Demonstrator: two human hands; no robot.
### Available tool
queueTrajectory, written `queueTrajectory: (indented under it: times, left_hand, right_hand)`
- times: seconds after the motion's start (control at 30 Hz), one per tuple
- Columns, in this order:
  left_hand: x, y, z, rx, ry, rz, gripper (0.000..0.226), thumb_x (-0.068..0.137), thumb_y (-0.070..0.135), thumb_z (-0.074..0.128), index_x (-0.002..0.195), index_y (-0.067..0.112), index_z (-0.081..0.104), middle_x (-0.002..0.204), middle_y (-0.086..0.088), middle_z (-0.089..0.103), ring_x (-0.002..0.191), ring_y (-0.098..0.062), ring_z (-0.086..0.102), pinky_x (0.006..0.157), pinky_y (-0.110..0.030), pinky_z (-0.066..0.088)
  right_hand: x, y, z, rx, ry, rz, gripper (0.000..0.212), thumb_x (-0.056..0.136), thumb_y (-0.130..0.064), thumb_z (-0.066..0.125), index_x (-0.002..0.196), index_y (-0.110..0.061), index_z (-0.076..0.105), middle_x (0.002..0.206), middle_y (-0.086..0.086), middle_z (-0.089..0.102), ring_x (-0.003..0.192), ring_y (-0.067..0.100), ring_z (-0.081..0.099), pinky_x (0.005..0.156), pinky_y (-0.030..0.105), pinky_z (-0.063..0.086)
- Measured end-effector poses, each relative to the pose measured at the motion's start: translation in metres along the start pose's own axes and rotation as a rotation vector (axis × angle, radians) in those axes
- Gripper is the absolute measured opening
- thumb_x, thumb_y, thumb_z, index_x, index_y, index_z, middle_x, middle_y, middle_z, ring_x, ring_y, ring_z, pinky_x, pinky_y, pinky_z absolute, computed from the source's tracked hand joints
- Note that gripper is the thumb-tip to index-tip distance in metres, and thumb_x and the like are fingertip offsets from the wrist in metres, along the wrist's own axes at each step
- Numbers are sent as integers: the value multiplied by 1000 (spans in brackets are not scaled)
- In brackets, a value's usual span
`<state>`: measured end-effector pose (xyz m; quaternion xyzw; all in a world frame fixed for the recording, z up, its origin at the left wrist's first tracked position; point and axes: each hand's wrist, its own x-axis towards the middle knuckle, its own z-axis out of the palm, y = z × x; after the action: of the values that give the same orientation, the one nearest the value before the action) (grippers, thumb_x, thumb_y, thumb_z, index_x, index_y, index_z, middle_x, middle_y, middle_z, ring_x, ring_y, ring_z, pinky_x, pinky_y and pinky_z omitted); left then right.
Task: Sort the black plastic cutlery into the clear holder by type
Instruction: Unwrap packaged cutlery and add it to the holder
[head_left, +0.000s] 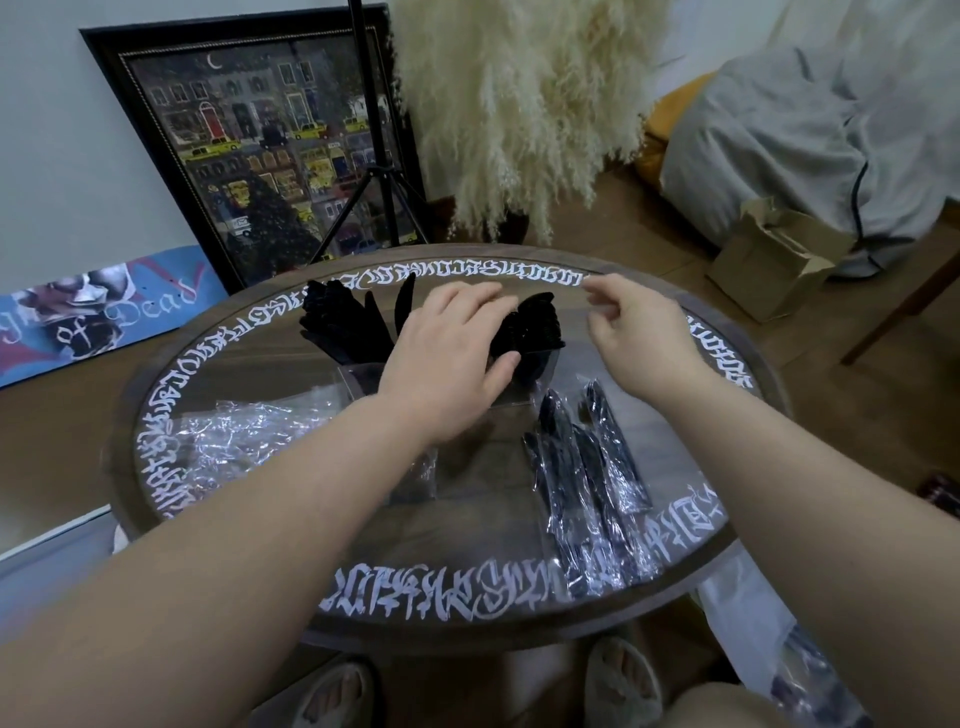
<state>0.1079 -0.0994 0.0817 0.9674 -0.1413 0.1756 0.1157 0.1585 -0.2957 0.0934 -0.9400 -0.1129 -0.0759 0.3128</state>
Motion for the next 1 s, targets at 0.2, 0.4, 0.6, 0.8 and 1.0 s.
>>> queueTrajectory:
  times: [0.2,0.4,0.6,0.8,1.0]
  left_hand:
    - [-52,38,23,-103,-102,-79,37,92,30,54,128,21,58,133,3,52,122,-20,44,104,-39,40]
    - [-81,66,66,-246,-347,-303,57,88,52,58,137,27,42,134,6,46,113,-14,54,94,-33,48]
    - [-72,81,84,-275,-390,-463,60,76,57,70,115,23,41,89,7,59,80,-13,58,68,-32,51]
    - [-69,71,82,-349,-396,-539,33,81,41,71,100,20,53,85,6,65,86,-15,61,79,-34,52]
    - [-70,62,70,-319,-357,-549,15,85,30,65,77,21,56,77,8,60,81,-14,56,68,-27,40]
  right_hand:
    - [-68,29,9,-39,-110,249,43,91,-23,61,132,-13,52,128,3,59,114,21,56,96,33,42]
    - [-103,65,30,-94,-235,452,69,83,-43,69,140,-13,41,132,8,56,117,26,55,95,39,46]
    - [-102,76,32,-142,-283,466,50,81,-41,71,119,-11,57,108,8,65,103,29,60,85,34,46]
    - [-101,84,31,-143,-259,469,15,85,-26,65,79,-14,57,74,3,55,80,26,54,67,26,35]
    - [-101,82,20,-87,-157,429,13,85,-24,61,89,-12,59,85,7,64,83,28,58,68,29,40]
